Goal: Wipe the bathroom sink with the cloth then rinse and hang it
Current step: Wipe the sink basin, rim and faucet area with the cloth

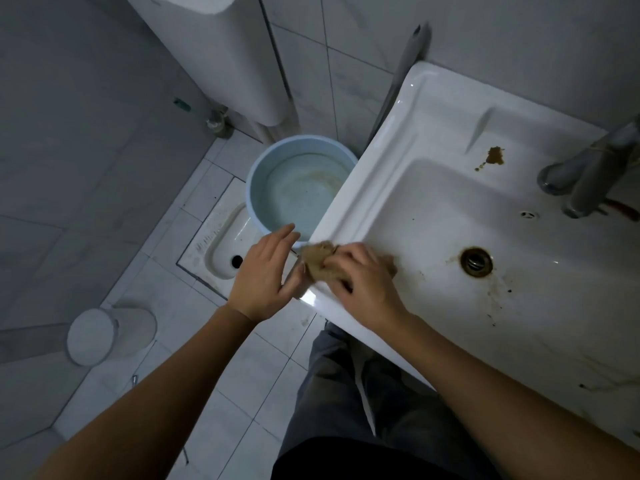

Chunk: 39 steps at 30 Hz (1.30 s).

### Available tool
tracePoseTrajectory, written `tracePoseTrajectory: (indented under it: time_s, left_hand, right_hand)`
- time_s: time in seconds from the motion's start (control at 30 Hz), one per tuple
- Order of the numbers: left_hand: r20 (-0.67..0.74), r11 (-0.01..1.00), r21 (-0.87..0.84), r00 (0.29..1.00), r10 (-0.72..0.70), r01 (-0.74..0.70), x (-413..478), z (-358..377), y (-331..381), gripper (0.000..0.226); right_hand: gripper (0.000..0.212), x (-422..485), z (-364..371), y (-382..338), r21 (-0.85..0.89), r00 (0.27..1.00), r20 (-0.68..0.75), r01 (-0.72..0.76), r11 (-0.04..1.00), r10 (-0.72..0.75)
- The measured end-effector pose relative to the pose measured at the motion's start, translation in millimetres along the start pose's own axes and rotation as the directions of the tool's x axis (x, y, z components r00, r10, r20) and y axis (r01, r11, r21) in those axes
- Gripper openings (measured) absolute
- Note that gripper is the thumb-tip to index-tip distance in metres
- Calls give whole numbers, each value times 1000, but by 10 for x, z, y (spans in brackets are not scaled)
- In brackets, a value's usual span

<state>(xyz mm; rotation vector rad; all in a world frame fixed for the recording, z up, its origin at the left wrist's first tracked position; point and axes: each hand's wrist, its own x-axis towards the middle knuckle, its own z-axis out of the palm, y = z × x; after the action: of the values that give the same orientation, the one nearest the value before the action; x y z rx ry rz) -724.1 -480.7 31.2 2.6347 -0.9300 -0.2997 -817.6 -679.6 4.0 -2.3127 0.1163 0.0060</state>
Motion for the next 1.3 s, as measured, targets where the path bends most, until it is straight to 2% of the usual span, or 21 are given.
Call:
tracePoseTrajectory:
  time_s: [0.07, 0.1, 0.17, 0.27, 0.33, 0.43, 0.63, 0.8, 0.93, 1.03, 1.1, 1.23, 1.3]
  left_hand:
    - [-2, 1000, -4, 1000, -9, 9, 51, -11, 47, 57]
    - [-2, 1000, -6, 1000, -1, 1, 105, -17, 100, 57]
    - [0, 999, -6, 999, 37, -37, 254, -25, 219, 57]
    - [11, 993, -29, 994, 112, -112, 546, -6, 381, 57]
    - [29, 988, -33, 988, 154, -153, 765, 30, 451, 59]
    - [40, 976, -3, 975, 218, -218, 1105, 80, 556, 60]
    - [85, 938, 64, 939, 334, -340, 1847, 200, 722, 62]
    - [78, 912, 50, 912, 402, -406, 2058, 326, 694, 56]
    - [44, 917, 18, 916, 398, -399, 2073, 342, 697, 58]
    - [50, 929, -25, 927, 371, -370, 2091, 347, 709, 61]
    - [55, 932, -23, 931, 361, -361, 2092, 351, 706, 61]
    - [55, 928, 13, 927, 371, -372, 2099, 360, 693, 59]
    - [57, 929, 7, 928, 368, -369, 2094, 361, 691, 58]
  right_hand:
    - [27, -73, -67, 12, -27, 983, 132, 133, 991, -128]
    - [26, -62, -127, 44, -48, 973, 179, 158, 986, -147]
    - [25, 26, -263, 125, -80, 977, 192, 105, 991, -88]
    - [25, 197, -524, 252, -18, 991, 20, -133, 991, 134]
    - [26, 330, -726, 348, 51, 956, -84, -277, 960, 281]
    - [28, 487, -1041, 496, 127, 889, -180, -403, 906, 421]
    - [28, 527, -1481, 798, 332, 728, -328, -508, 795, 602]
    - [25, 600, -1614, 918, 392, 624, -460, -495, 775, 631]
    - [32, 989, -1574, 930, 295, 651, -558, -425, 856, 515]
    - [42, 1254, -1332, 930, 122, 758, -486, -433, 893, 434]
    - [47, 1294, -1139, 935, 4, 788, -483, -434, 901, 382]
    - [45, 1204, -1126, 990, -51, 809, -472, -422, 905, 351]
    - [36, 1126, -1256, 1037, 9, 755, -519, -463, 886, 400]
